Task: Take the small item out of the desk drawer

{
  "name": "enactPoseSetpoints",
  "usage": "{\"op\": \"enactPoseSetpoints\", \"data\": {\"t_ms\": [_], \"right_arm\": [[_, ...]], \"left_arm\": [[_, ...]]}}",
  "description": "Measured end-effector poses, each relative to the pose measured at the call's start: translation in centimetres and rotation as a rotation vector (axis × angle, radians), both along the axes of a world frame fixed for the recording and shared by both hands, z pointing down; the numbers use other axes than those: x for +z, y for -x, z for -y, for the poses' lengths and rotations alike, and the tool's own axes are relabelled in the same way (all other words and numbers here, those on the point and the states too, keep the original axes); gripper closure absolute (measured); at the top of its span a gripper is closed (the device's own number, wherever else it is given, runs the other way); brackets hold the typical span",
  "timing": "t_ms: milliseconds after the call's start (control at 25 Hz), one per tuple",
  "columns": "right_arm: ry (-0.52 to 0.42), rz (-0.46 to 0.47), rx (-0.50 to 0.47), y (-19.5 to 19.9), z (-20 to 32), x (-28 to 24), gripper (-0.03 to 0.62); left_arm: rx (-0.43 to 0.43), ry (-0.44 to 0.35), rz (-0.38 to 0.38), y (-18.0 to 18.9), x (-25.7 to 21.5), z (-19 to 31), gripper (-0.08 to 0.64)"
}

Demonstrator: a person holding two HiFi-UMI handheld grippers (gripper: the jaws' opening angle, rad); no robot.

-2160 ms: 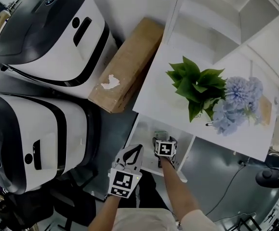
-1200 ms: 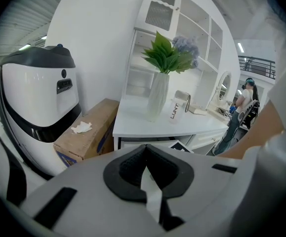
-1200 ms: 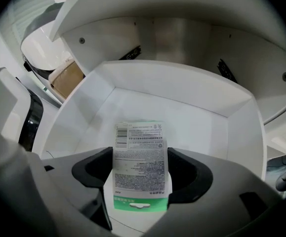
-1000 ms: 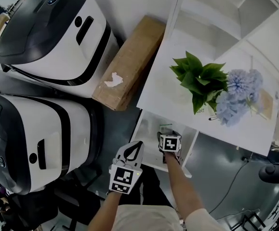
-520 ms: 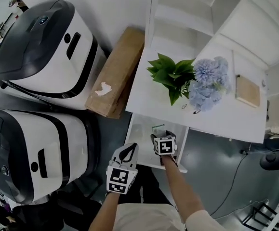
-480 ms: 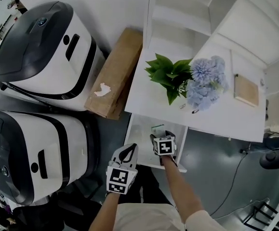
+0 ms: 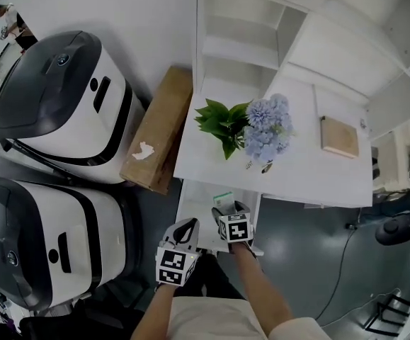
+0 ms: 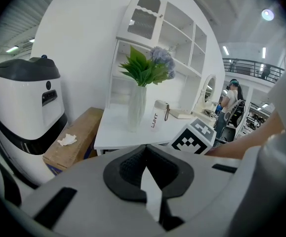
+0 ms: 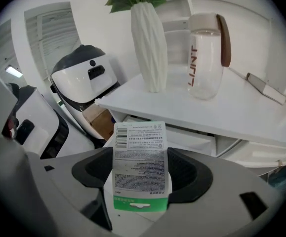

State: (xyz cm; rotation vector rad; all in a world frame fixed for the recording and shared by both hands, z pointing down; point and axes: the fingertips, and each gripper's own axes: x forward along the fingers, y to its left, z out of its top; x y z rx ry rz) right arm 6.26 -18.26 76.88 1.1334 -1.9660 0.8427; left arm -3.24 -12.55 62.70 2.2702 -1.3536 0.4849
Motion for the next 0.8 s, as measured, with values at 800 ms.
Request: {"op": "enactPoseSetpoints", "data": {"t_ms": [800], "right_arm": [[-0.276, 0.125, 0.063, -1.8, -2.4, -13.7, 0.229]], "left_arm": [[0.077, -0.061, 0.018, -2.2, -3.4, 0.1, 0.545]]}}
